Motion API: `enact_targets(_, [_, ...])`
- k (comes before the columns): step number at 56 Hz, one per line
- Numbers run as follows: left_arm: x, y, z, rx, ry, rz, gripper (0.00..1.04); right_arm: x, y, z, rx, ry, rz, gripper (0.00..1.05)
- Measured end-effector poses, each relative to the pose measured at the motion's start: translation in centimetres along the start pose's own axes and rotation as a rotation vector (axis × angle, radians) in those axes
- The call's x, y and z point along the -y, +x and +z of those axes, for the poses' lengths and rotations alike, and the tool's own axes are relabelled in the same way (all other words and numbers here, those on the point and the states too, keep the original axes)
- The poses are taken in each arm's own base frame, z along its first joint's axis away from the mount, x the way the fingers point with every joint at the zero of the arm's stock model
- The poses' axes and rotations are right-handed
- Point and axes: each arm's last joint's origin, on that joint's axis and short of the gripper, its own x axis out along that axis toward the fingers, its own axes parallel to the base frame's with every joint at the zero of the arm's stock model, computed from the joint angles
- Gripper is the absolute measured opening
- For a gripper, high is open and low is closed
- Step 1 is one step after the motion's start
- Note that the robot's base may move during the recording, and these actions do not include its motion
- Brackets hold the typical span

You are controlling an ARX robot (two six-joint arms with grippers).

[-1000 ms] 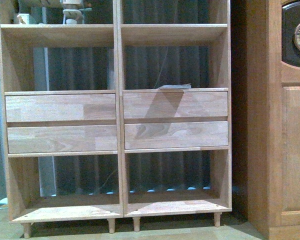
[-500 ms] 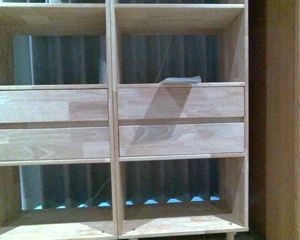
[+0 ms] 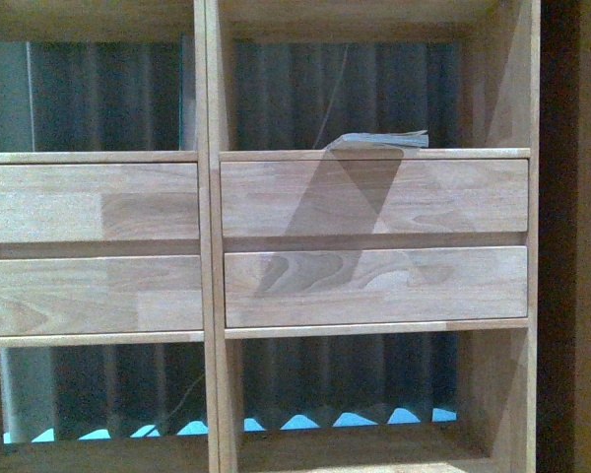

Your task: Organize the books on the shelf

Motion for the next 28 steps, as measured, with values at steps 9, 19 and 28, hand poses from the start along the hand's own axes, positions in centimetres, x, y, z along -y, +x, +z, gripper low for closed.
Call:
enact_targets(9, [0.0, 0.0, 0.0, 0.0, 0.0, 0.0, 0.97, 0.0, 0.0, 0.0, 0.0, 0.0, 0.0, 0.98])
enact_targets(19, [0.0, 0.0, 0.0, 0.0, 0.0, 0.0, 0.97, 0.0, 0.0, 0.0, 0.0, 0.0, 0.0, 0.98])
enact_targets(28, [0.0, 0.0, 0.0, 0.0, 0.0, 0.0, 0.97, 0.0, 0.0, 0.0, 0.0, 0.0, 0.0, 0.98])
